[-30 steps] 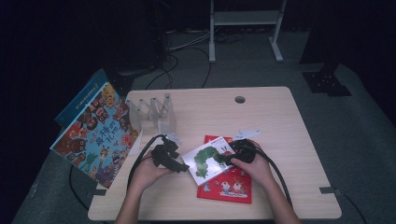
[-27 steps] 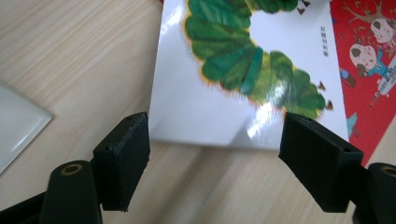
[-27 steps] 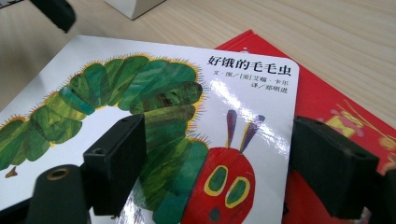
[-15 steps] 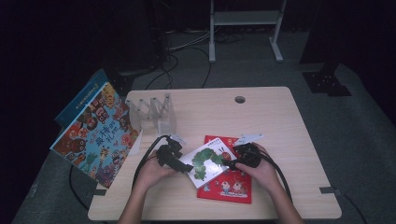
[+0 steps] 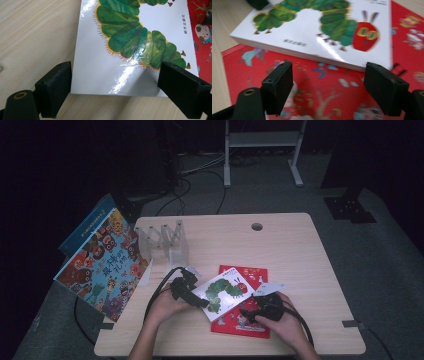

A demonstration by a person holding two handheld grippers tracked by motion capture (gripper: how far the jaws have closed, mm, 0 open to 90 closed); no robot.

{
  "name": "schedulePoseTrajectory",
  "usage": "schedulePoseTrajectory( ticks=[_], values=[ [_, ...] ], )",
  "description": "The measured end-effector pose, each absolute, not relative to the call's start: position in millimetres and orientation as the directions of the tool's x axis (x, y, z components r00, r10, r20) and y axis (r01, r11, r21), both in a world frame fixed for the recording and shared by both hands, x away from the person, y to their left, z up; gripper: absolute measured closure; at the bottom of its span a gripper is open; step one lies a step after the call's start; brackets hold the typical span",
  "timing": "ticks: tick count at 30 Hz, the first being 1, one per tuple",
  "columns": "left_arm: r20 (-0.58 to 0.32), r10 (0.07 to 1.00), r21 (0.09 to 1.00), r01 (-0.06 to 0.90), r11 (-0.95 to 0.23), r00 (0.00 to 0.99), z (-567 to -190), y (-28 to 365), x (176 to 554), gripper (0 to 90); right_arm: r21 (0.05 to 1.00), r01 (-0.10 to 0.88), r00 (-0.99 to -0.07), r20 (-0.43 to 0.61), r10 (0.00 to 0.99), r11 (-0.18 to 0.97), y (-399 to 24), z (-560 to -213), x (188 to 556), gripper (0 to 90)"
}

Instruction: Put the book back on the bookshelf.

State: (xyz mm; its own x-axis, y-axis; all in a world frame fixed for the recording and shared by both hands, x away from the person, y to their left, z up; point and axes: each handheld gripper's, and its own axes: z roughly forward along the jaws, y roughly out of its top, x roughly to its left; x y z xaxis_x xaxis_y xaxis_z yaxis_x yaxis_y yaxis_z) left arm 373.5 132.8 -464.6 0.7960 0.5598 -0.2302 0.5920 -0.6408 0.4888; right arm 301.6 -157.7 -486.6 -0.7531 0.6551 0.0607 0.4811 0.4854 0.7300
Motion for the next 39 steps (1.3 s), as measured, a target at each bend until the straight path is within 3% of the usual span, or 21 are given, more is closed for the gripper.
schedulePoseTrajectory(
  ticks=[5,14,17,21,28,35,39],
  values=[
    [-0.248,0.556,0.472,0.600,-0.646,0.793,-465,131,373,11.5,0.729,0.452,-0.757,0.010,0.653,0.514,-142,-487,295,18.7],
    [-0.261,0.530,0.465,0.587,-0.663,0.807,-466,118,368,10.8,0.735,0.477,-0.721,0.015,0.692,0.482,-139,-489,294,12.3],
    [-0.257,0.530,0.465,0.584,-0.665,0.808,-465,116,366,10.2,0.736,0.452,-0.718,-0.035,0.695,0.504,-134,-491,289,11.1],
    [-0.273,0.528,0.480,0.590,-0.650,0.804,-468,119,366,10.2,0.737,0.468,-0.720,-0.003,0.694,0.488,-131,-492,283,11.0],
    [-0.305,0.525,0.477,0.604,-0.638,0.795,-471,121,367,7.8,0.750,0.457,-0.727,0.005,0.687,0.478,-124,-497,277,1.0],
    [-0.280,0.505,0.472,0.575,-0.668,0.816,-474,115,364,0.0,0.763,0.452,-0.718,0.004,0.697,0.461,-123,-500,276,0.7],
    [-0.281,0.505,0.472,0.576,-0.668,0.816,-474,115,364,0.0,0.763,0.456,-0.712,0.004,0.702,0.458,-122,-500,276,0.6]
  ],
)
